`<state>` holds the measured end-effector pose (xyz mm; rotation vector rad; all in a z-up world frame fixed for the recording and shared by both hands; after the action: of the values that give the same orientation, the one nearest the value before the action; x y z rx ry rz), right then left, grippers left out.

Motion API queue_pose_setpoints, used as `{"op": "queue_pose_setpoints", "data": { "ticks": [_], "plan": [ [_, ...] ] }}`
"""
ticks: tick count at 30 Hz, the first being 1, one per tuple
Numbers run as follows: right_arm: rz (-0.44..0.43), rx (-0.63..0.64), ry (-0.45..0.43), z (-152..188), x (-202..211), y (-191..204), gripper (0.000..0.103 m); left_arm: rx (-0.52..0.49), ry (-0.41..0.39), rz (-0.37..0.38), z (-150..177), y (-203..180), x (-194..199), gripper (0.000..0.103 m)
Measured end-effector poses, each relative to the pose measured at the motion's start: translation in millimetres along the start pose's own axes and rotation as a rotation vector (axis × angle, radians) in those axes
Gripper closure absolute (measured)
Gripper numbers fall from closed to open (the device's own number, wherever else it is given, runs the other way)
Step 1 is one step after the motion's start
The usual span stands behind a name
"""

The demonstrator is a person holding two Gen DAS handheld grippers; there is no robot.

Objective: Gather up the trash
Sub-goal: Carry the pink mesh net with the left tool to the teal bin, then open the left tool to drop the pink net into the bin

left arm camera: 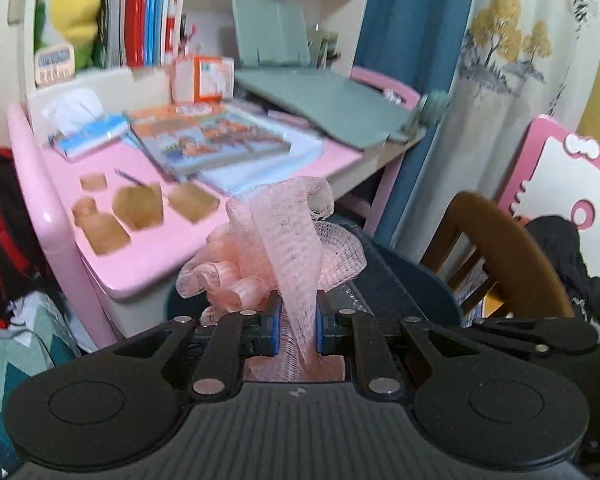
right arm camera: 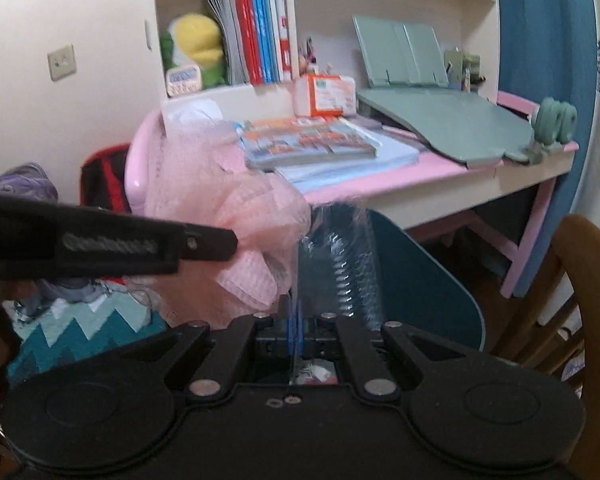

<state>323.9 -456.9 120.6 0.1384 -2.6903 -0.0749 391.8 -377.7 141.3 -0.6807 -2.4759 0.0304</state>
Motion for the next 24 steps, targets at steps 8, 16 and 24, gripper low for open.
{"op": "queue_pose_setpoints", "data": {
  "ticks": [8,16,24],
  "plan": [
    [0.026,0.001,0.074,13.9,-20.7,-1.4,0.089,0.000,0.108,0.003,24.1,1.1,-38.4,0.088],
    [0.054,0.043,0.094,17.3,-16.0,-2.2,0.075,0.007,0.116,0.015,30.2,1.6,-42.5,0.075],
    [0.058,0.082,0.078,13.8,2.5,5.3,0.070,0.008,0.091,0.001,31.2,5.5,-18.9,0.071]
  ]
}}
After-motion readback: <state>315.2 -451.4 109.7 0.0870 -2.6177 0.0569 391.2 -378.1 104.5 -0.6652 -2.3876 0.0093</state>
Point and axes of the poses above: each gripper's, at about its wrist camera, not at the fingertips, and x roughly against the way its jaws point, y to its left, z to its underside, the point moved 2 cm from there along -x, roughly the way its jaws point, and after that the axes turned 8 degrees about -y, right-handed, at the moved point
